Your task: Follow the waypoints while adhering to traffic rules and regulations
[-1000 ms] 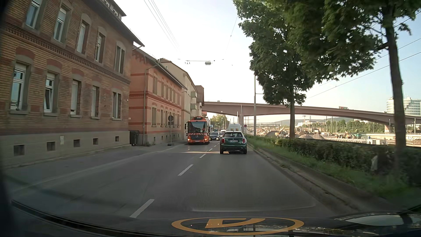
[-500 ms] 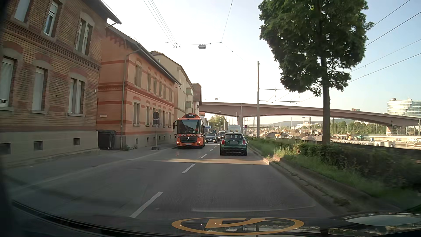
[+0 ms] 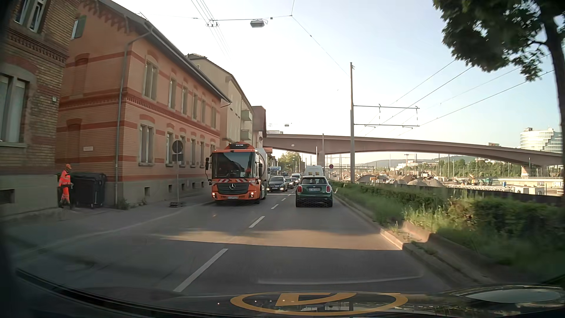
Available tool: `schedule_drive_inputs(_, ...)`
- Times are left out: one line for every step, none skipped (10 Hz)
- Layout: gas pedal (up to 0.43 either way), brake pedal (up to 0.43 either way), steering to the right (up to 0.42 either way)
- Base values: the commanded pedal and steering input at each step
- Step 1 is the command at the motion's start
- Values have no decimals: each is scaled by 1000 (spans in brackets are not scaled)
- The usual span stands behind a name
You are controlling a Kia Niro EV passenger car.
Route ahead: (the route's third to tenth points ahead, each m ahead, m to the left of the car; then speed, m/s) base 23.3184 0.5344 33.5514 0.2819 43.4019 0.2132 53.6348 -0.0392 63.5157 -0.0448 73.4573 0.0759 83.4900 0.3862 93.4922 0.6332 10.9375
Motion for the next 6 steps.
schedule_drive_inputs(118,0,4)
schedule_drive_inputs(118,0,4)
schedule_drive_inputs(110,0,4)
schedule_drive_inputs(110,0,4)
schedule_drive_inputs(110,0,4)
schedule_drive_inputs(87,0,4)
